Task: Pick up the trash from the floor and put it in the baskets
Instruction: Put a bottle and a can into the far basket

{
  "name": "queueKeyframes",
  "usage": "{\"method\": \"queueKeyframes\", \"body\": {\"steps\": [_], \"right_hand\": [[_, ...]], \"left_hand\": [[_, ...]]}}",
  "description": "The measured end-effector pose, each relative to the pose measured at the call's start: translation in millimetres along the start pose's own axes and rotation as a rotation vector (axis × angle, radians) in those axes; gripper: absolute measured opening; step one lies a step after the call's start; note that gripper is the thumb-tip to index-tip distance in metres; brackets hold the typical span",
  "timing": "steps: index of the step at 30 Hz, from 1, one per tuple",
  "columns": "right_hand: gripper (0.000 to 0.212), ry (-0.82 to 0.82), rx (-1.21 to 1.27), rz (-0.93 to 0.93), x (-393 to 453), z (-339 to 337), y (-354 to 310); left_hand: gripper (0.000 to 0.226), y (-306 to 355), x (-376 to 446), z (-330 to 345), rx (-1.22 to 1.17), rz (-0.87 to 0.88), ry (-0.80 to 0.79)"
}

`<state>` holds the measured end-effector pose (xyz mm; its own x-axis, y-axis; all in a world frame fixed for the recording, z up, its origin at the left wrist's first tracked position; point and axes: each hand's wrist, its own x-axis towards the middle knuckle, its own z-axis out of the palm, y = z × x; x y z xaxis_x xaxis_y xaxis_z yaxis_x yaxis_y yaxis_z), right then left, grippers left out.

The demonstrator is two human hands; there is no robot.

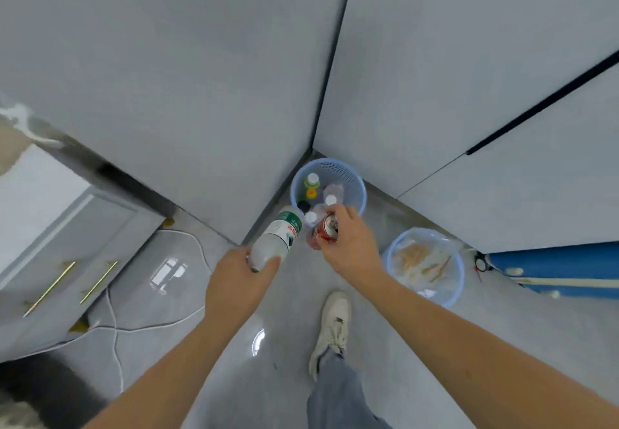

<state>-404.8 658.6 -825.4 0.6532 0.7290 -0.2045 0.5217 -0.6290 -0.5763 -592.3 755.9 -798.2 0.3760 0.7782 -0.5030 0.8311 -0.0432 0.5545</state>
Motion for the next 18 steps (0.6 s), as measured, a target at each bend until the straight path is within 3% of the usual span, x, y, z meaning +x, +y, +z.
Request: {"method": "queueKeyframes", "body": {"steps": [4, 7, 13, 18], "right_hand": [[0.041, 0.043, 0.029, 0.083, 72.6, -3.1, 69.4], [0.044, 0.045, 0.016, 0.096, 117.8, 8.2, 112.8], [0.043, -0.013, -0.063, 0.076, 174.4, 52.9, 172.0], [0.026, -0.066, -0.121, 0.061, 194.2, 85.1, 197.9]], "left_hand": [[0.038, 49.8, 87.5, 56.3, 0.051, 0.051, -0.027], [0.051, 70.5, 149.6, 94.9, 0.091, 0.077, -0.036], [0.052, 89.1, 244.4, 152.5, 0.213, 0.096, -0.023], [0.057, 83.5, 284.4, 182.2, 0.316, 0.141, -0.090]]}}
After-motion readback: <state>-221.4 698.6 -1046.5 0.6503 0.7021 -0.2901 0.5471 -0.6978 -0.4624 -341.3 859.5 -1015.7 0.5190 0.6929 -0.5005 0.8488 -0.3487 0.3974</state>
